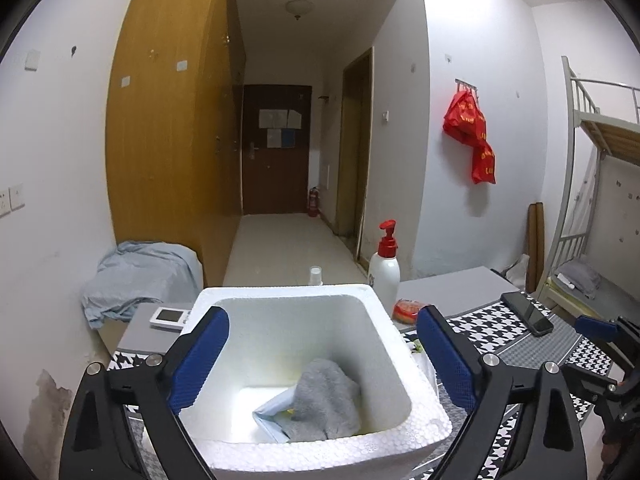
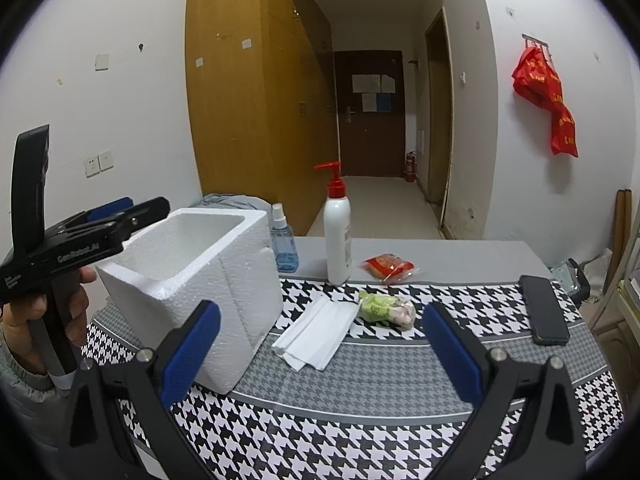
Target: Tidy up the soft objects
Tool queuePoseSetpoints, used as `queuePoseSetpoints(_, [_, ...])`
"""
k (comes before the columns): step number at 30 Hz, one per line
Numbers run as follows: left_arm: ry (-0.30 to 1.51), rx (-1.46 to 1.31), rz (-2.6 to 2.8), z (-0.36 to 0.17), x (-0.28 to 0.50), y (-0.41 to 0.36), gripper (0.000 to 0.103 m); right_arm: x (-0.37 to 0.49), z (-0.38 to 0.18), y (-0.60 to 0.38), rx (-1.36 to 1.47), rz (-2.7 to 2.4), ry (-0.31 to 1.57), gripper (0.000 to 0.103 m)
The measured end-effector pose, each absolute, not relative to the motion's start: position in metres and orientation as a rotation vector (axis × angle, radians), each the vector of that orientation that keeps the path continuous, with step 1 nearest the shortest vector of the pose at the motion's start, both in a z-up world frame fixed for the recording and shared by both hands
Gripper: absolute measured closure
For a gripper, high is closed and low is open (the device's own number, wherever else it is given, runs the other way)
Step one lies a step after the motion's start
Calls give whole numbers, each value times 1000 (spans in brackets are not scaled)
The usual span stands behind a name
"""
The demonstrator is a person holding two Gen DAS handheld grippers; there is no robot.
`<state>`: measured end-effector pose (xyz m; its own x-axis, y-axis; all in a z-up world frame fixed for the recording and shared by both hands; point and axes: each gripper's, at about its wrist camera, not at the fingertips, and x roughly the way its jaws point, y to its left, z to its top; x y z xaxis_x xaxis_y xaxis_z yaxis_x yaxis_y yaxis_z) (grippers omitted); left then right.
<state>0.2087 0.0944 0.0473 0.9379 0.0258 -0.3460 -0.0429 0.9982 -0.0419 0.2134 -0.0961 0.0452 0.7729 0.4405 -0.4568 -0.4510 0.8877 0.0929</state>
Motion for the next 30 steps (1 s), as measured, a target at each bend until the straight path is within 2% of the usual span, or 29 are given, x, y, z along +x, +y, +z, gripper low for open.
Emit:
queuePoseSetpoints(10, [325,-51,29,51,196,91,7,212,46,-103,-19,474,489,1])
queuePoseSetpoints(14, [311,-34,41,54,188,85,1,210,48,-107,-13,469,485,1])
queuePoseSetpoints(30, [304,-44,15,60,166,71,1,193,57,-121,-16,467,455,1])
